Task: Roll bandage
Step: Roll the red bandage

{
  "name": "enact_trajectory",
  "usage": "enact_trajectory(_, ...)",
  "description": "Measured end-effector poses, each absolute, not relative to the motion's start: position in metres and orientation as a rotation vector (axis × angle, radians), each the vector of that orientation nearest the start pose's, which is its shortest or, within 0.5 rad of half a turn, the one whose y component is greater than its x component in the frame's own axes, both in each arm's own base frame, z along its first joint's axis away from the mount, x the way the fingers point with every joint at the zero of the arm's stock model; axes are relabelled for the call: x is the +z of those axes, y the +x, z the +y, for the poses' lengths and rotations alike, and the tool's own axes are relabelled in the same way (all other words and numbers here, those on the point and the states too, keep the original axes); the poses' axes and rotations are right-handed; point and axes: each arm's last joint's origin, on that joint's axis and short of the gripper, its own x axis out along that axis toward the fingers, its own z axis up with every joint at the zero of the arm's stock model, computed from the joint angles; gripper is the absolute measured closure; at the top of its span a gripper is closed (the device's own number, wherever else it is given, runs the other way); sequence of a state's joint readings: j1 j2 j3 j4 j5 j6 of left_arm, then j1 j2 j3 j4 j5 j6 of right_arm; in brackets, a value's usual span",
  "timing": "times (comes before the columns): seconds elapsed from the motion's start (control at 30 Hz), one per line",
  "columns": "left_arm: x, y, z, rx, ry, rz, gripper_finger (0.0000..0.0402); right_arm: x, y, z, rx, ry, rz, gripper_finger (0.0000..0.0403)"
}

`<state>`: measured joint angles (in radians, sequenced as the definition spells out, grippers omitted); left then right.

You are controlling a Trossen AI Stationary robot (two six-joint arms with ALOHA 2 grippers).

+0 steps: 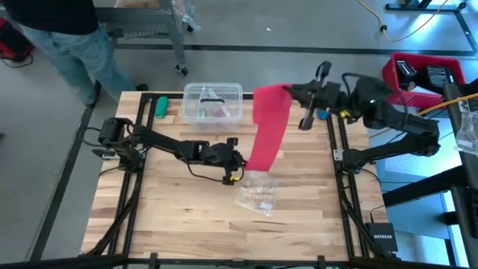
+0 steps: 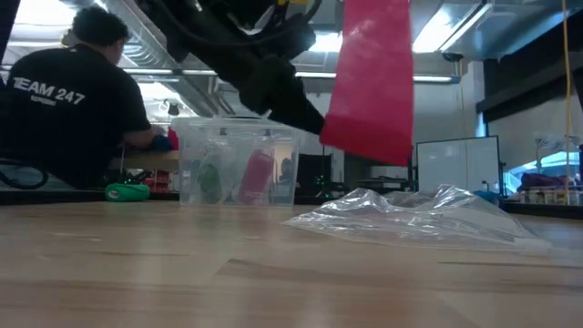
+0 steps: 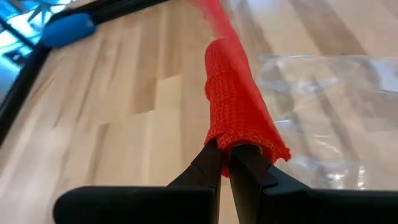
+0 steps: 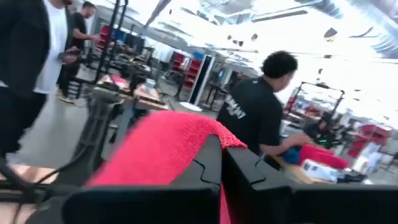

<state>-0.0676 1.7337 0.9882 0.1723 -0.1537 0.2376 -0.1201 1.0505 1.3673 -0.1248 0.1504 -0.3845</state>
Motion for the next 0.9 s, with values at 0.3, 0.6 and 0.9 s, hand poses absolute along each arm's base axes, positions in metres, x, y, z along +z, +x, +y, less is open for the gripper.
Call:
enact_trajectory(0.3, 0.180, 0.365, -0.037, -0.042, 0.329, 0.594, 0.0389, 0.490, 0.204, -0.054, -0.415, -0.400, -0.055, 0.0398)
enact_trajectory(0.6, 0.214, 0.358, -0.069, -0.124, 0.394, 0.470, 0.0389, 0.448, 0.222, -0.107, -0.646, -0.339, 0.305, 0.0397)
enact_trajectory(0.9, 0.244, 0.346, -0.073, -0.121, 0.397, 0.384, 0.0389, 0.375, 0.237, -0.160, -0.737, -0.131, 0.677, 0.0295)
